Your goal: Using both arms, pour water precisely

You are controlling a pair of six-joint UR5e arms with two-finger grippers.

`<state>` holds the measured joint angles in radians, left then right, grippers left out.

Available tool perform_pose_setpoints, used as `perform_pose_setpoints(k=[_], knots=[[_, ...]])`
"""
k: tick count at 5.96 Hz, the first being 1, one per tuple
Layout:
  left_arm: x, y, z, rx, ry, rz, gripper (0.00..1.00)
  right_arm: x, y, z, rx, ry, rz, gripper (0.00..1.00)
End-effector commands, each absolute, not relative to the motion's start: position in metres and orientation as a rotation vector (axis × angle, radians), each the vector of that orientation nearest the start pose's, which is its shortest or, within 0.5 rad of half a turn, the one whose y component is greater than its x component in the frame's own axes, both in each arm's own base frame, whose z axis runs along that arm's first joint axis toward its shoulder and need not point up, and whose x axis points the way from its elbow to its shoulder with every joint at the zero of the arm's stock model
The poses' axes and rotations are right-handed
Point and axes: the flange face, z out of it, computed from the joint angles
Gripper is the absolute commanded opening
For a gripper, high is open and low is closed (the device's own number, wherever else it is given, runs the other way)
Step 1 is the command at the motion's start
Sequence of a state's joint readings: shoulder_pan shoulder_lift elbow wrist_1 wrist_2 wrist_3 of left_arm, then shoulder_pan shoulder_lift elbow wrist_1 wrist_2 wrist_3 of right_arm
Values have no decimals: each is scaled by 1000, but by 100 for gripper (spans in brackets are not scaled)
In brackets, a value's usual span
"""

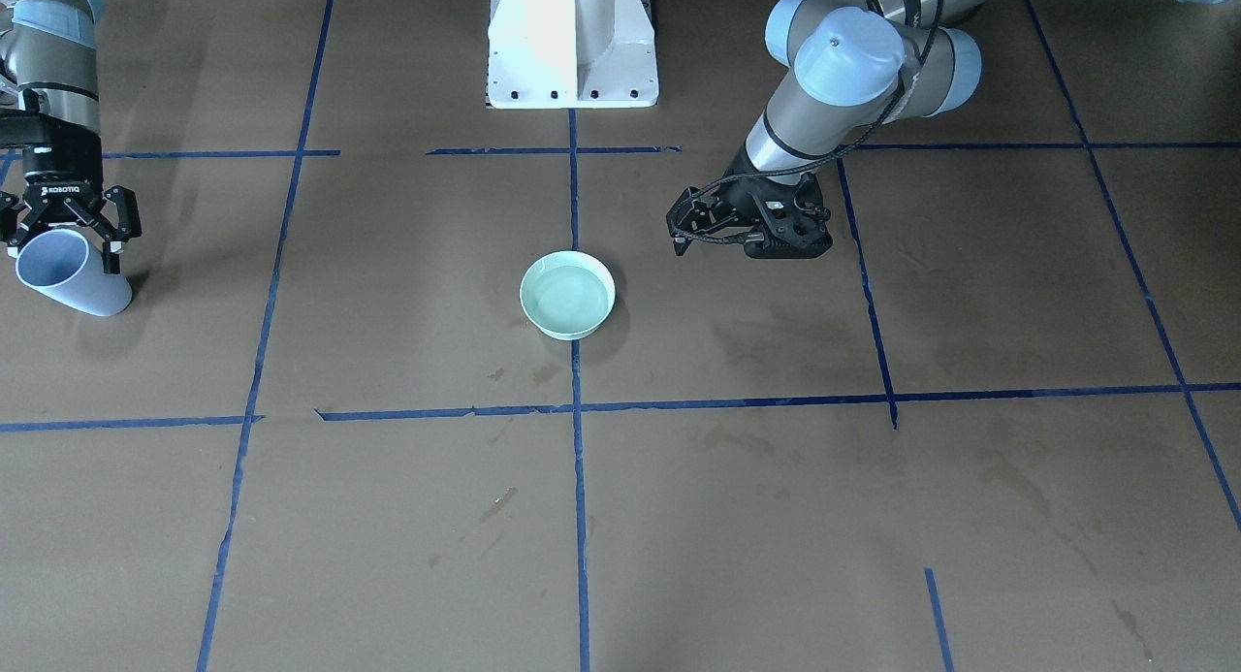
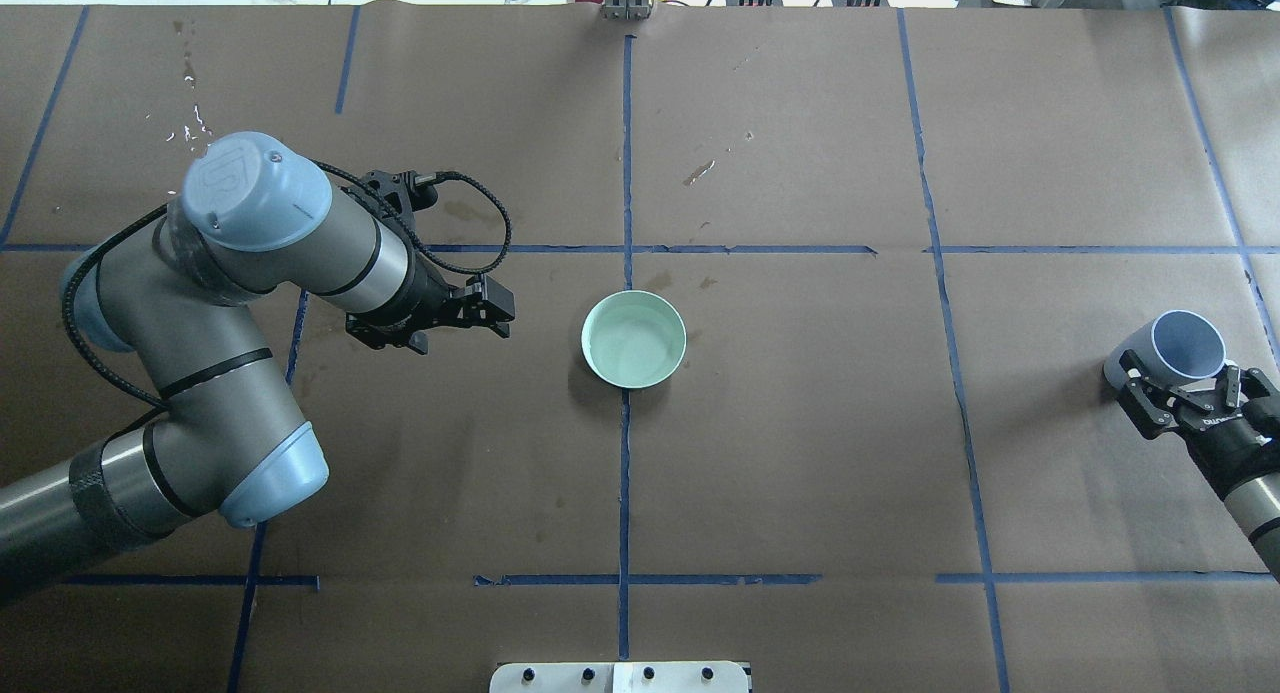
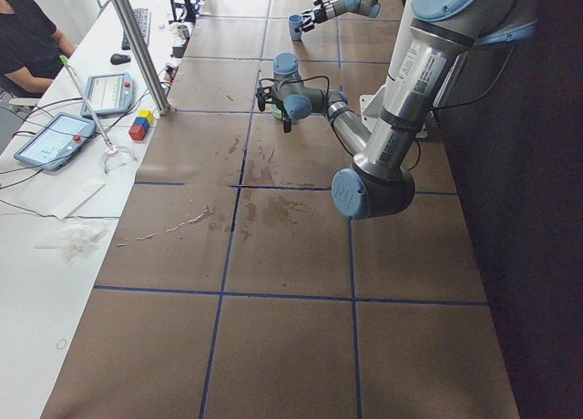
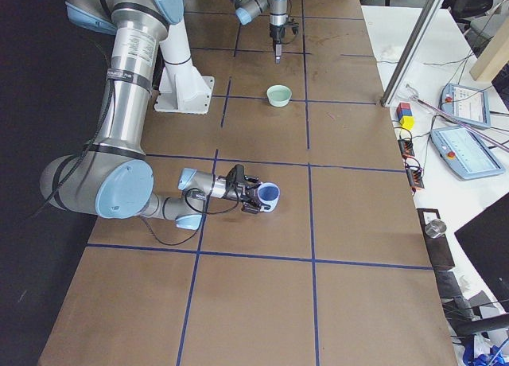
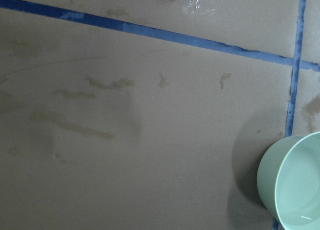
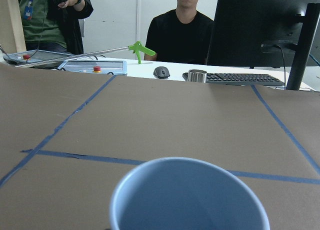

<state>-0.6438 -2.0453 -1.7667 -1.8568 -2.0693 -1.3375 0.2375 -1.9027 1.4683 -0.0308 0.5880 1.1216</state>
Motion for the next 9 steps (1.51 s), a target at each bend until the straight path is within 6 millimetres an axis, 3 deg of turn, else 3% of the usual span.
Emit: perform_pose_setpoints(k=[1,3,5,7,9], knots=[[449,-444,265,-16,1045,-133,100,-256,-286,660,1170,-643,350,59],[448,-444,264,-16,1045,-133,100,-267,-297,639,1210,-629,331,42],[447,-443,263,-14,1048,-132,100,-292,-305,599,1250,-640,292,27],[441,-438,270,-18,1043,-132,100,-336,-317,536,1286,-649,264,21],[439,-437,275,-21,1038,-134,100,-385,-330,448,1289,-652,269,18]])
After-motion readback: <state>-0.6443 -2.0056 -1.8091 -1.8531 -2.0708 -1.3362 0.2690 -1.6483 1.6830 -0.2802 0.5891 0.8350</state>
